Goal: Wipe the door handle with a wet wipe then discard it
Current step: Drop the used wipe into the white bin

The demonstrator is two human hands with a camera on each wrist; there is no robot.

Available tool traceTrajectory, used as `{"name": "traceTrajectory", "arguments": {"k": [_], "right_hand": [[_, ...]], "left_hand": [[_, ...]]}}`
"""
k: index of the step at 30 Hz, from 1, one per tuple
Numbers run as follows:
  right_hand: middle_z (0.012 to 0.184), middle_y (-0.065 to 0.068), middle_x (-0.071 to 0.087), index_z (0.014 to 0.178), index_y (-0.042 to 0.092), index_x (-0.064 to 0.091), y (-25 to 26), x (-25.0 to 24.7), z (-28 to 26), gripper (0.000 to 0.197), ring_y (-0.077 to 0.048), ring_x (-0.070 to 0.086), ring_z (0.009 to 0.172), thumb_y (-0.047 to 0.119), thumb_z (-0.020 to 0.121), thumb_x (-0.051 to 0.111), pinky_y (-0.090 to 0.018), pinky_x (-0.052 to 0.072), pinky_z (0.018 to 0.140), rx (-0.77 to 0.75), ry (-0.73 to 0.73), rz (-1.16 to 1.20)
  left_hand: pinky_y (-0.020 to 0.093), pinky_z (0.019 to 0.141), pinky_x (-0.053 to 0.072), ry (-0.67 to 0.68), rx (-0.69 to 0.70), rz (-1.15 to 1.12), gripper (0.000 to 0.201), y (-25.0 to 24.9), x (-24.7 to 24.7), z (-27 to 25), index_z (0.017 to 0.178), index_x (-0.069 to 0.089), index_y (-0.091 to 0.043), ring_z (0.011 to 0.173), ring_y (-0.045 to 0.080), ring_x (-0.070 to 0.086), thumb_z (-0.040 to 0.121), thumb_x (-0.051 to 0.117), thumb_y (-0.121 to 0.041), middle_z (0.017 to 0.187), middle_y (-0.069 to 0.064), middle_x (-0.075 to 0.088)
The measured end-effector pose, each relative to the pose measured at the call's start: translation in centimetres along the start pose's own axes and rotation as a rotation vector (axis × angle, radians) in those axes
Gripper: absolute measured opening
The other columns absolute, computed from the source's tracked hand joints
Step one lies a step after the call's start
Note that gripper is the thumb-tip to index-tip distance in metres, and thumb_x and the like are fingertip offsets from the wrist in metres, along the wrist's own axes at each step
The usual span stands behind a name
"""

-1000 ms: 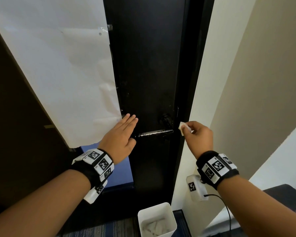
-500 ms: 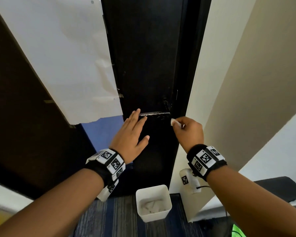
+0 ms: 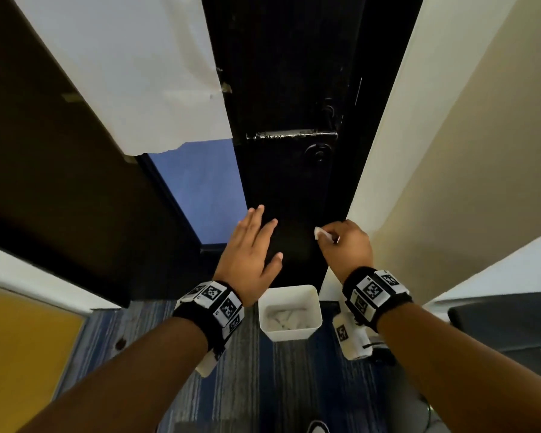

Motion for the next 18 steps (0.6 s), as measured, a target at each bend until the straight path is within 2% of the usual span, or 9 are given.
{"name": "traceTrajectory", "arguments": {"k": [1,3,6,9,12,15,18], "right_hand": [[0.085,-0.002,0.059,0.083,0.018,0.069,-0.9,1.1,-0.4,0.016,-0.021,0.058,0.074,0.029,0.088,0.059,-0.031,0.05,0.066,0.017,0.03,-0.017],[0.087,-0.004,0.06,0.084,0.017,0.069,-2.7,3.3,-1.1,0.016,-0.024,0.059,0.076,0.028,0.088,0.058,-0.032,0.05,0.067,0.051,0.091,-0.042],[0.089,-0.005,0.064,0.082,0.019,0.069,-5.1,6.1,-2.3,0.016,-0.026,0.061,0.079,0.03,0.087,0.058,-0.036,0.053,0.072,0.126,0.2,-0.064],[0.086,-0.007,0.068,0.081,0.017,0.071,-7.1,8.7,-3.5,0.02,-0.026,0.062,0.078,0.03,0.087,0.057,-0.035,0.054,0.071,0.185,0.291,-0.084],[0.085,-0.007,0.069,0.081,0.015,0.07,-8.8,11.0,-4.4,0.021,-0.026,0.062,0.076,0.028,0.088,0.056,-0.033,0.053,0.069,0.207,0.348,-0.102],[0.084,-0.004,0.066,0.083,0.019,0.069,-10.4,13.2,-4.7,0.02,-0.023,0.059,0.074,0.029,0.089,0.053,-0.028,0.047,0.066,0.241,0.399,-0.132],[0.082,-0.003,0.063,0.078,0.025,0.065,-11.6,15.3,-4.6,0.016,-0.022,0.057,0.071,0.028,0.087,0.052,-0.026,0.044,0.065,0.263,0.445,-0.169]], "left_hand": [[0.033,0.119,0.002,0.024,-0.019,-0.006,0.06,0.6,1.1,-0.4,0.146,0.02,-0.02,0.147,0.016,0.001,0.093,0.038,-0.041,0.159,0.003,0.006],[0.035,0.119,0.014,0.058,-0.054,-0.029,0.058,1.8,3.2,-0.9,0.145,0.026,-0.018,0.144,0.018,0.018,0.093,0.043,-0.038,0.155,0.005,0.025],[0.033,0.109,0.033,0.097,-0.105,-0.049,0.054,3.5,5.9,-1.6,0.14,0.036,-0.018,0.13,0.019,0.041,0.091,0.046,-0.038,0.139,0.005,0.047],[0.033,0.103,0.04,0.167,-0.142,-0.066,0.051,5.4,9.1,-2.4,0.138,0.038,-0.018,0.122,0.019,0.045,0.092,0.045,-0.039,0.135,0.004,0.049],[0.036,0.1,0.042,0.229,-0.167,-0.079,0.051,7.0,12.2,-3.3,0.138,0.037,-0.018,0.12,0.019,0.045,0.092,0.044,-0.04,0.134,0.003,0.049],[0.037,0.098,0.043,0.258,-0.186,-0.086,0.051,8.4,14.7,-3.7,0.137,0.038,-0.019,0.119,0.019,0.046,0.091,0.043,-0.04,0.132,0.003,0.05],[0.036,0.096,0.044,0.28,-0.188,-0.073,0.049,9.1,16.4,-3.7,0.135,0.041,-0.019,0.117,0.019,0.046,0.091,0.043,-0.04,0.131,0.003,0.05]]}}
Point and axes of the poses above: each hand's wrist, its own z-axis towards the middle knuckle, its own x-axis out of the palm, y = z × x, the point moved 6 cm from there along z, towards the middle knuckle
